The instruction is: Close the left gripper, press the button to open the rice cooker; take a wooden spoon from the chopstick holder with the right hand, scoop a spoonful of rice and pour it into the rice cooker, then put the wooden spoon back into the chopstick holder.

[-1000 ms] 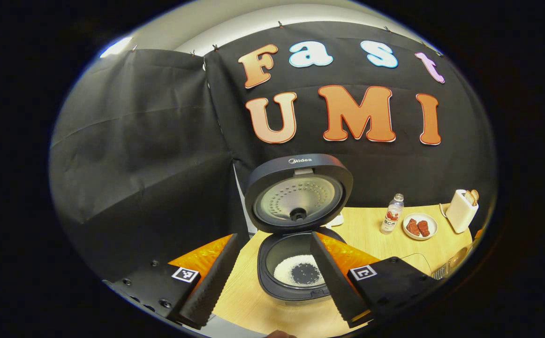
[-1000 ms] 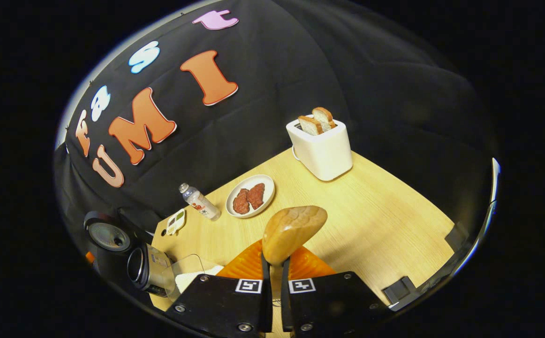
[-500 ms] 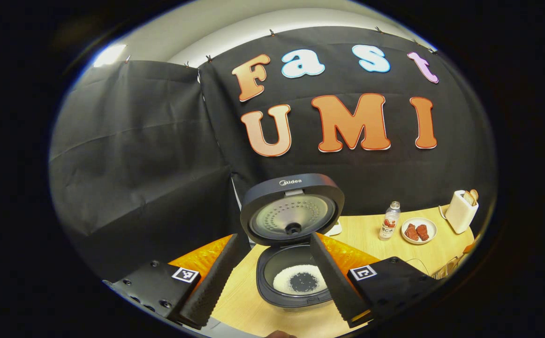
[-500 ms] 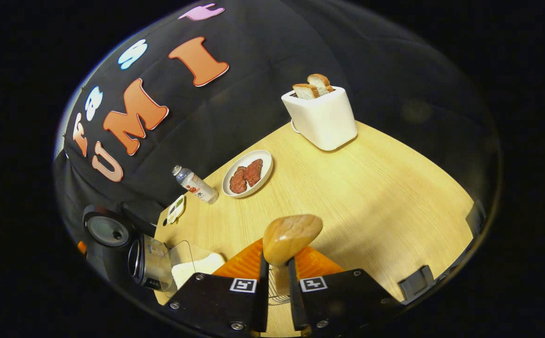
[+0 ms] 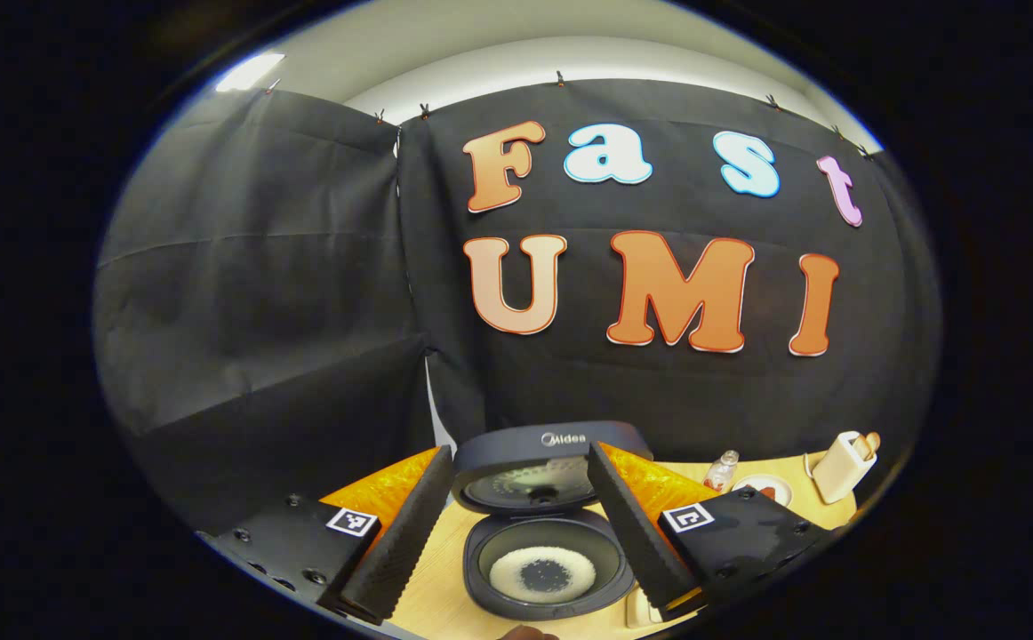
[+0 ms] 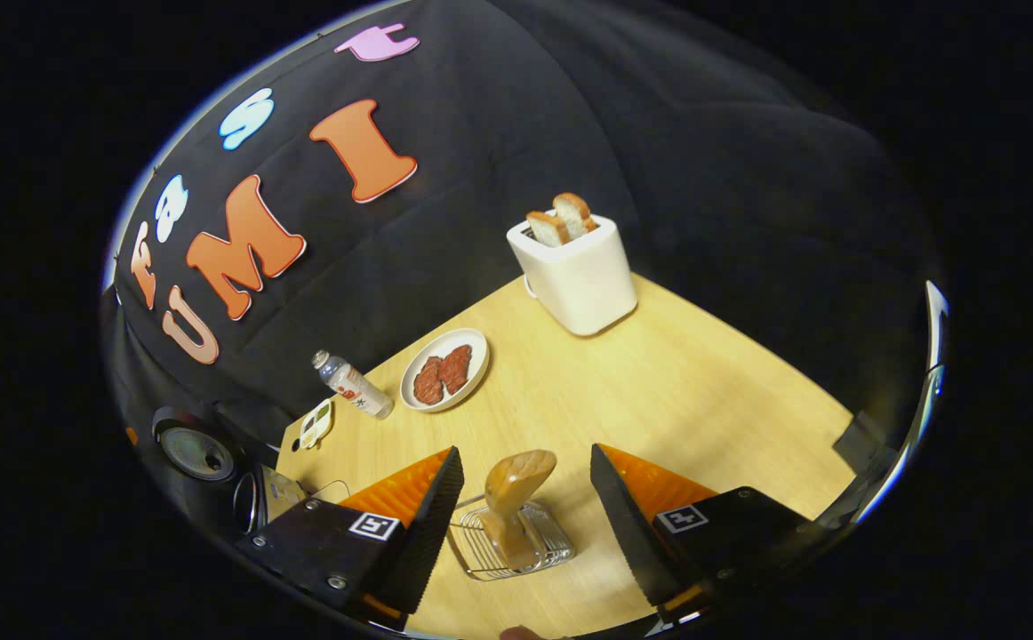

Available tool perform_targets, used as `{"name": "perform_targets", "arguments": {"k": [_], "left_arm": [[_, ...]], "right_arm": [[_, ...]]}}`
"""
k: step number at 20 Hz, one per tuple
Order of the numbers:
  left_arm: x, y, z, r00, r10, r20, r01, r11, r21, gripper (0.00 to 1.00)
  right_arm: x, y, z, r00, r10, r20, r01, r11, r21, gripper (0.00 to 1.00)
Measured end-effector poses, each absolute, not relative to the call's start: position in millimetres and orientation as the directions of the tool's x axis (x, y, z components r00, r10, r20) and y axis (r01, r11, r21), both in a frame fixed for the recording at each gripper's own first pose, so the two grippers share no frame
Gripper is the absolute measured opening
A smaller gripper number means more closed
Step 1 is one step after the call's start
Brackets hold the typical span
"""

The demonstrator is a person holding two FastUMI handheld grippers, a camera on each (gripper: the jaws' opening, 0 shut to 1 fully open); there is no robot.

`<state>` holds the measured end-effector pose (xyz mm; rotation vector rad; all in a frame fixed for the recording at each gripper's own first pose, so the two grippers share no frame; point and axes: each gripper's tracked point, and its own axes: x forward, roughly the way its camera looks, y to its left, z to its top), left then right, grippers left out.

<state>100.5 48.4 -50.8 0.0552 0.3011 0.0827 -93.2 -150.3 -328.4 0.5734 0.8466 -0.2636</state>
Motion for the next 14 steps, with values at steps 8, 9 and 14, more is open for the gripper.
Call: {"name": "perform_targets", "arguments": {"k": [8,9,14], "left_arm": [[204,27,-78,0.922,0.071,-0.381,-0.005,0.985,0.171,0.96],[213,25,-88,0.911,0.075,-0.406,-0.001,0.984,0.180,0.97],[230,23,-134,0.843,0.105,-0.528,-0.013,0.985,0.174,1.00]], "right_arm": [[-88,-176,-248,0.735,-0.120,-0.667,0.383,0.886,0.262,0.93],[-92,-178,-241,0.742,-0.126,-0.658,0.370,0.896,0.246,0.93],[-107,-192,-213,0.768,-0.181,-0.614,0.371,0.907,0.197,0.93]]}}
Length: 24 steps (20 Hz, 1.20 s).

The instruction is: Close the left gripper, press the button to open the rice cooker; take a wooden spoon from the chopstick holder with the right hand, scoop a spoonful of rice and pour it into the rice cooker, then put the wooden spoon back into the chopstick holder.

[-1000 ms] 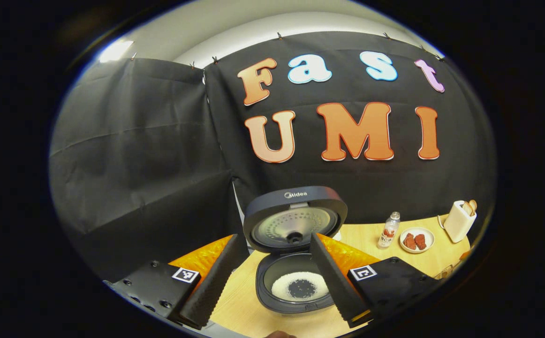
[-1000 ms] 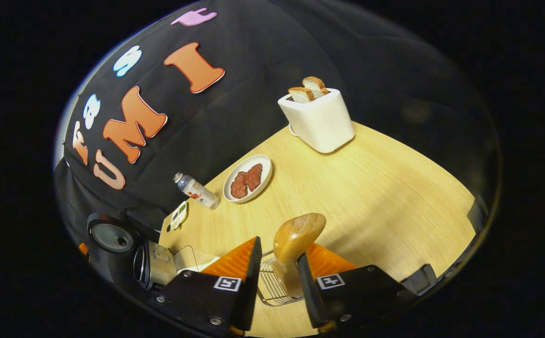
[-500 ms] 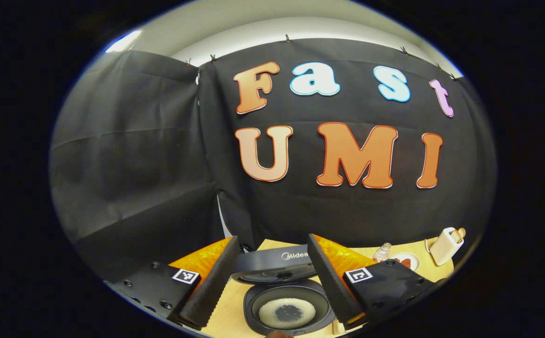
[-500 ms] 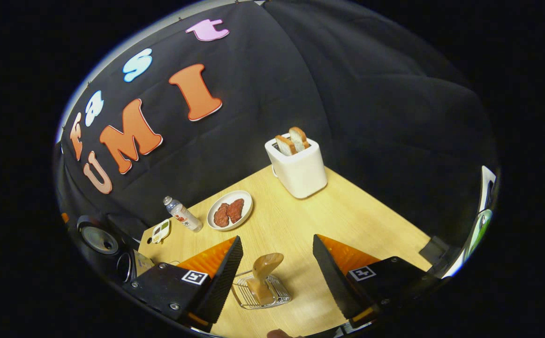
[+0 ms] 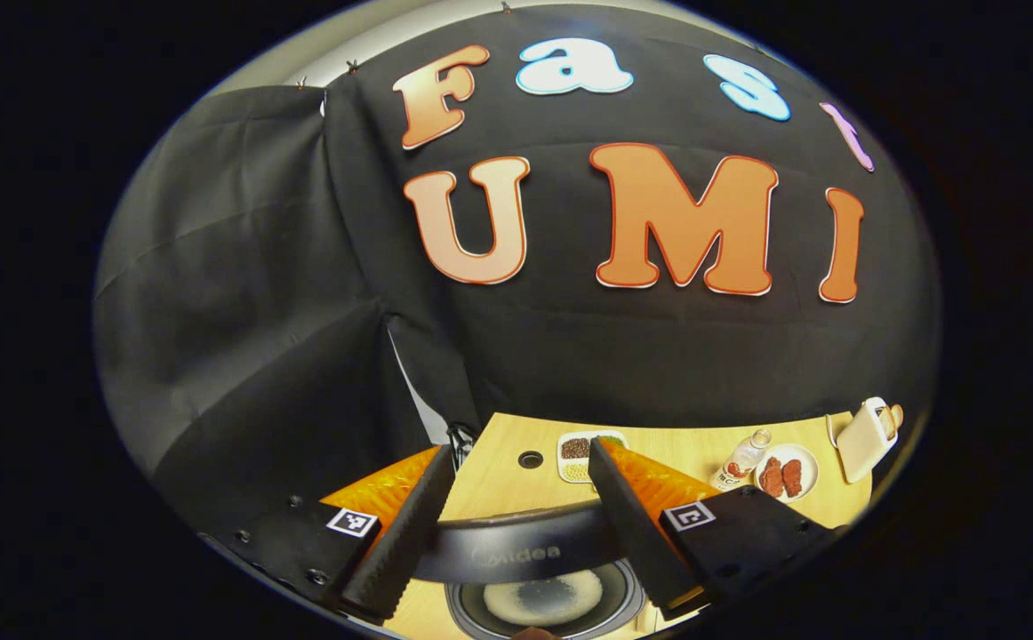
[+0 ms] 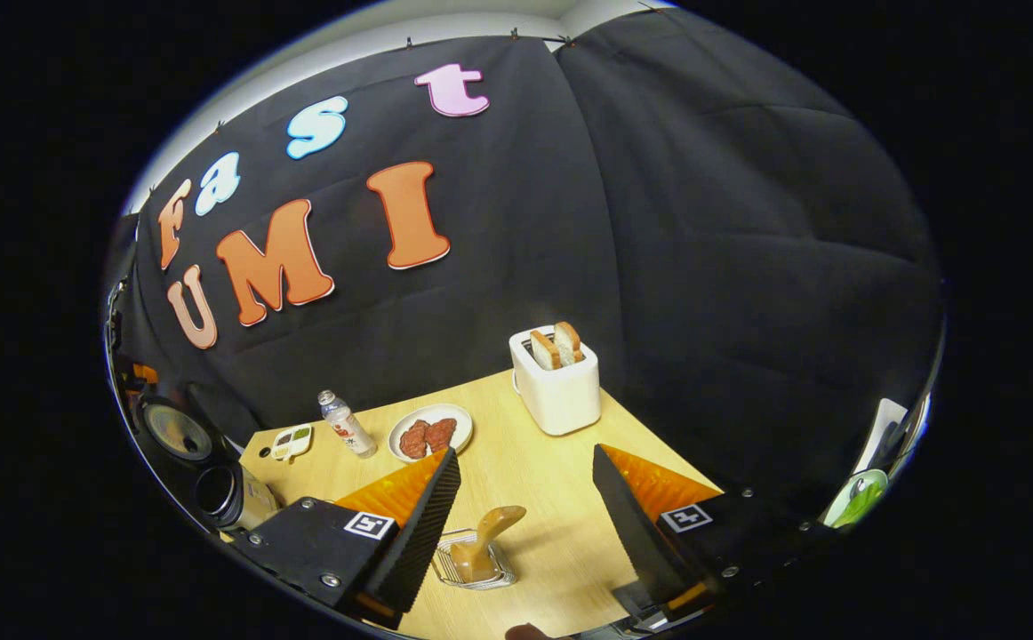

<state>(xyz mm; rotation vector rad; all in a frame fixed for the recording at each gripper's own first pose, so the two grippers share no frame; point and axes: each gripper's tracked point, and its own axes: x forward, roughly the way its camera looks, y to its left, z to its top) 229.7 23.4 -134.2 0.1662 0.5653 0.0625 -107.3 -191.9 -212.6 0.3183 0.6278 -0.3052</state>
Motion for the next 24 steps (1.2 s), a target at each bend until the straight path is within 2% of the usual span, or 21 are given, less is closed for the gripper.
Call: {"name": "perform_targets", "arguments": {"k": [1,6,10,14,24], "left_arm": [[232,21,-136,0.836,0.100,-0.539,-0.005,0.984,0.176,0.98],[203,12,-160,0.751,0.072,-0.656,-0.013,0.995,0.095,1.00],[160,3,-185,0.620,0.012,-0.785,-0.053,0.998,-0.027,1.00],[132,6,-211,0.513,-0.005,-0.858,-0.052,0.998,-0.037,0.94],[61,10,-298,0.202,0.010,-0.979,-0.082,0.997,-0.007,0.95]], "right_arm": [[-111,-194,-211,0.767,-0.190,-0.613,0.376,0.907,0.191,0.93],[-120,-196,-216,0.762,-0.209,-0.613,0.393,0.901,0.182,0.93],[-115,-189,-221,0.766,-0.190,-0.614,0.371,0.911,0.180,0.93],[-103,-171,-222,0.781,-0.146,-0.608,0.328,0.923,0.200,0.93],[-96,-134,-236,0.777,-0.061,-0.627,0.230,0.954,0.192,0.93]]}}
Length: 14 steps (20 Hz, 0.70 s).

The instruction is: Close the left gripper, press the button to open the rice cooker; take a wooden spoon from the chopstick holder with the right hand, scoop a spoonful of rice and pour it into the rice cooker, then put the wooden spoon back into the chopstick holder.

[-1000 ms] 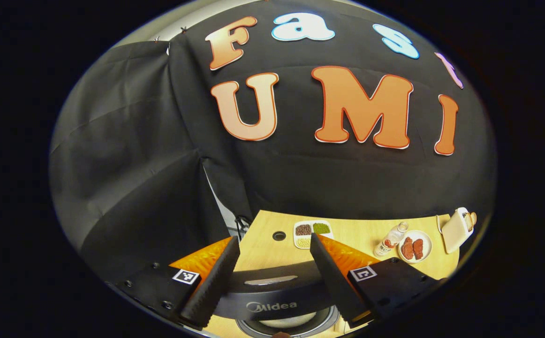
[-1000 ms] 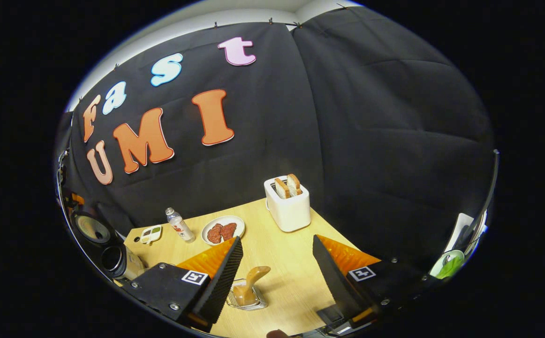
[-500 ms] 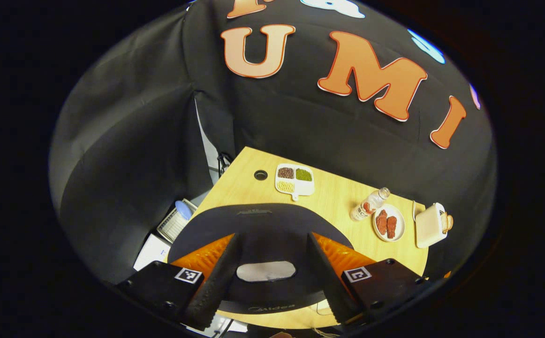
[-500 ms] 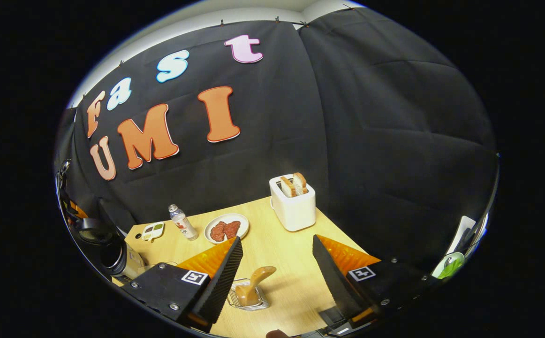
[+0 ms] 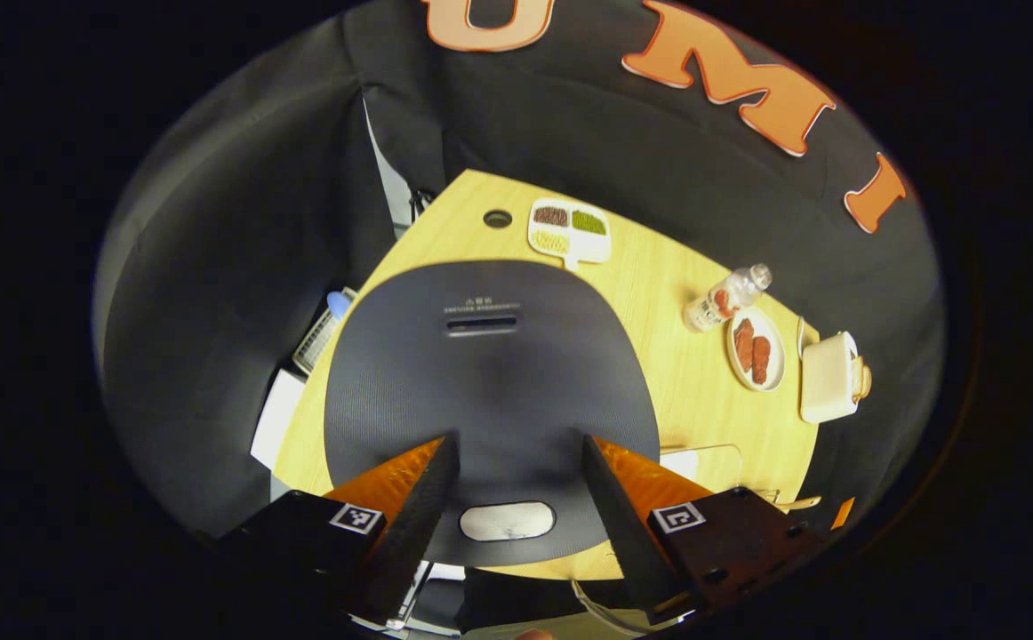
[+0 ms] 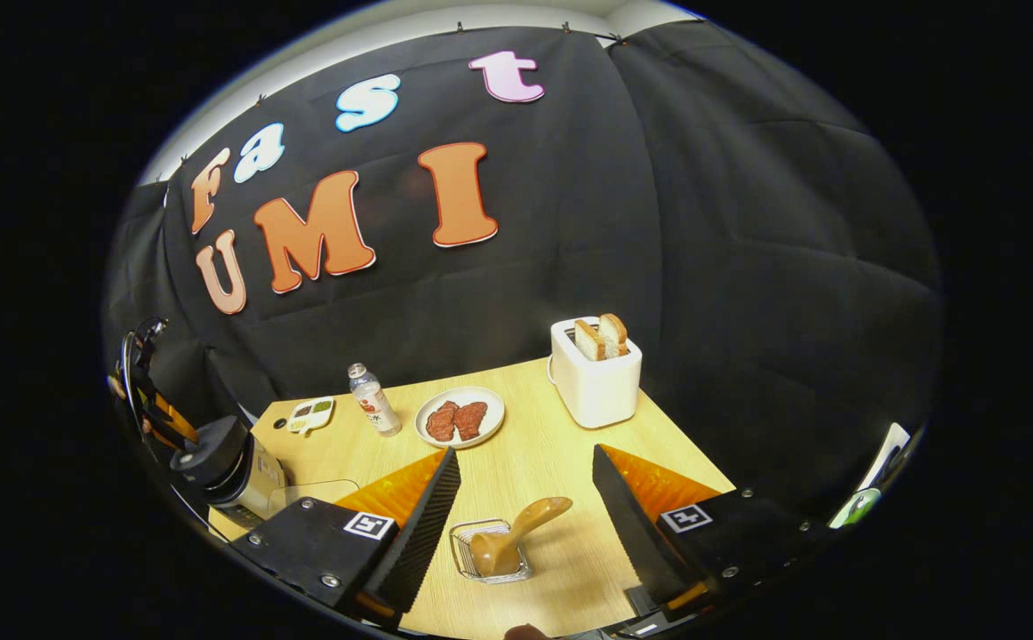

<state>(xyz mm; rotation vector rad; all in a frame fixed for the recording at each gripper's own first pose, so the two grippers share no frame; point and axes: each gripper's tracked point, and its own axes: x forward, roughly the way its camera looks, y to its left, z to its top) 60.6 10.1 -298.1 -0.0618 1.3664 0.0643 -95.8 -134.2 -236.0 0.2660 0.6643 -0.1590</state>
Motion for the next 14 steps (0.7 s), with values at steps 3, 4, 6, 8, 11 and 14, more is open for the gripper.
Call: {"name": "perform_targets", "arguments": {"k": [3,4,6,8,11,14], "left_arm": [[64,12,-308,0.191,0.096,-0.977,-0.025,0.995,0.093,0.92],[64,12,-308,0.198,0.105,-0.974,-0.037,0.994,0.100,0.87],[62,8,-308,0.193,0.094,-0.977,-0.062,0.995,0.083,0.88],[63,11,-307,0.203,0.099,-0.974,-0.053,0.995,0.090,0.89],[64,9,-306,0.261,0.104,-0.960,-0.046,0.994,0.095,0.89],[61,10,-303,0.366,0.096,-0.926,-0.039,0.995,0.088,0.89]], "right_arm": [[-96,-131,-238,0.773,-0.052,-0.632,0.215,0.959,0.183,0.94],[-95,-129,-238,0.774,-0.053,-0.631,0.212,0.961,0.179,0.94],[-93,-126,-239,0.774,-0.050,-0.631,0.207,0.962,0.179,0.93],[-92,-120,-240,0.774,-0.036,-0.632,0.198,0.962,0.188,0.94],[-86,-110,-236,0.787,-0.022,-0.616,0.178,0.965,0.193,0.94],[-77,-97,-226,0.815,0.004,-0.580,0.138,0.970,0.201,0.94]]}}
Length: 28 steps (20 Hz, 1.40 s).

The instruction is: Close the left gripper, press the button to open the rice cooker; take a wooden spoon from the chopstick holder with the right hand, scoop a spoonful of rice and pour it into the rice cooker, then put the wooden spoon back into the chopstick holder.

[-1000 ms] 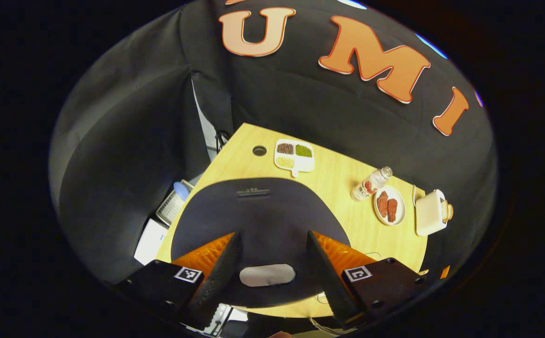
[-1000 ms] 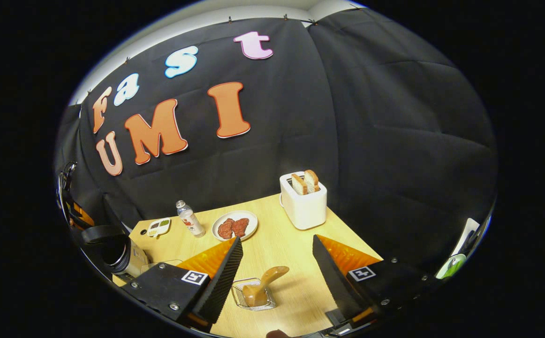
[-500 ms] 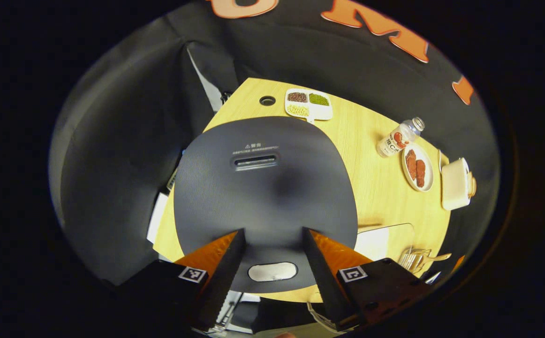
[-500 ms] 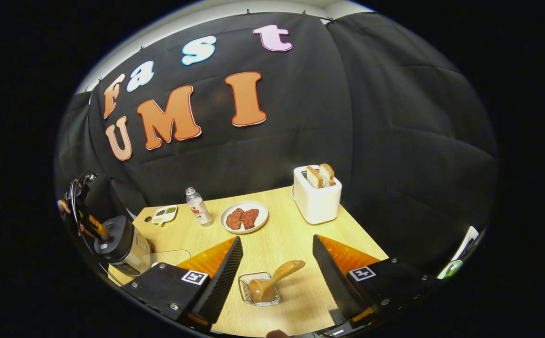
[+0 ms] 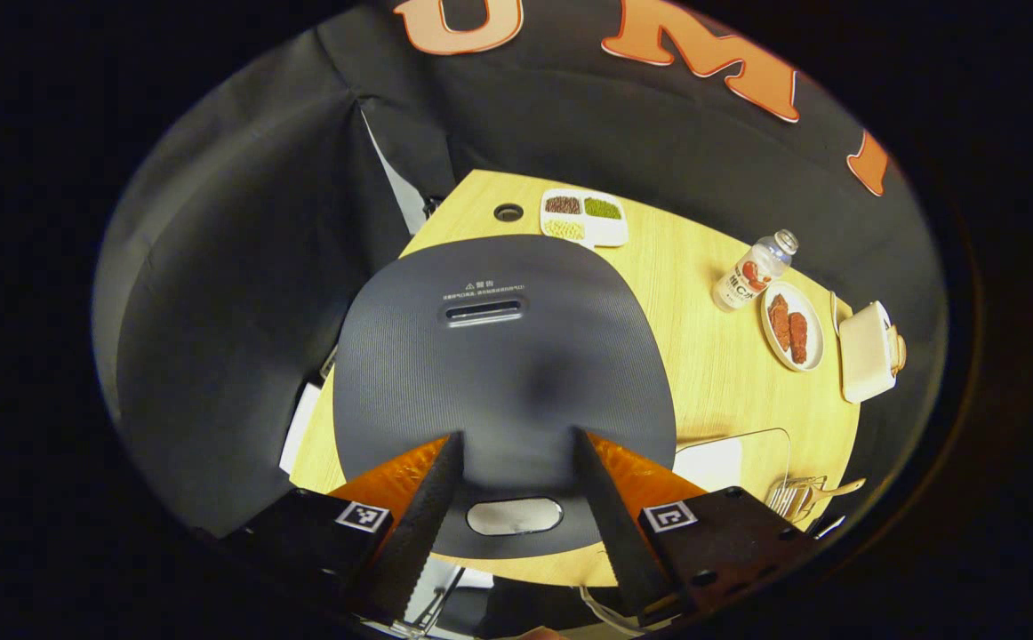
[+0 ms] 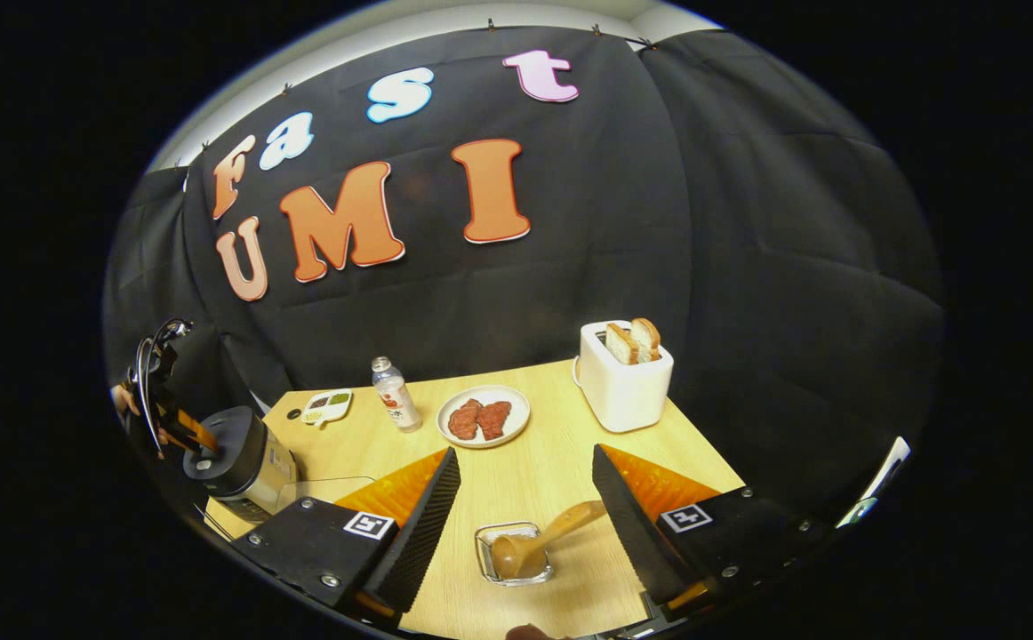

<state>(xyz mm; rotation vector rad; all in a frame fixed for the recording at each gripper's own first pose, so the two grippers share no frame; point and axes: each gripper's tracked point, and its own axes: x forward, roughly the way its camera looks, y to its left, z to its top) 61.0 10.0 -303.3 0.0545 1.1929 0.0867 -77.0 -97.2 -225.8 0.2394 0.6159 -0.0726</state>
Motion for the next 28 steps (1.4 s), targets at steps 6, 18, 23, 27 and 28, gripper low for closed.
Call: {"name": "perform_targets", "arguments": {"k": [6,18,23,27,28], "left_arm": [[53,-6,-266,0.605,0.008,-0.796,-0.070,0.997,-0.042,0.89],[23,-44,-87,0.974,-0.068,-0.216,0.085,0.994,0.073,0.89],[2,-71,-62,0.985,-0.153,-0.074,0.160,0.982,0.101,0.94],[-13,-65,-44,0.995,-0.092,0.023,0.087,0.981,0.172,1.00],[-16,-64,-43,0.997,-0.075,0.036,0.067,0.980,0.187,1.00]], "right_arm": [[-50,-62,-189,0.884,0.064,-0.462,0.039,0.977,0.210,0.94],[-11,26,-91,0.971,0.184,-0.155,-0.157,0.973,0.172,0.93],[-5,49,-58,0.978,0.204,-0.037,-0.196,0.970,0.146,0.93],[1,64,-49,0.973,0.232,-0.020,-0.225,0.958,0.179,0.93],[4,65,-49,0.972,0.233,-0.016,-0.227,0.957,0.179,0.93]]}}
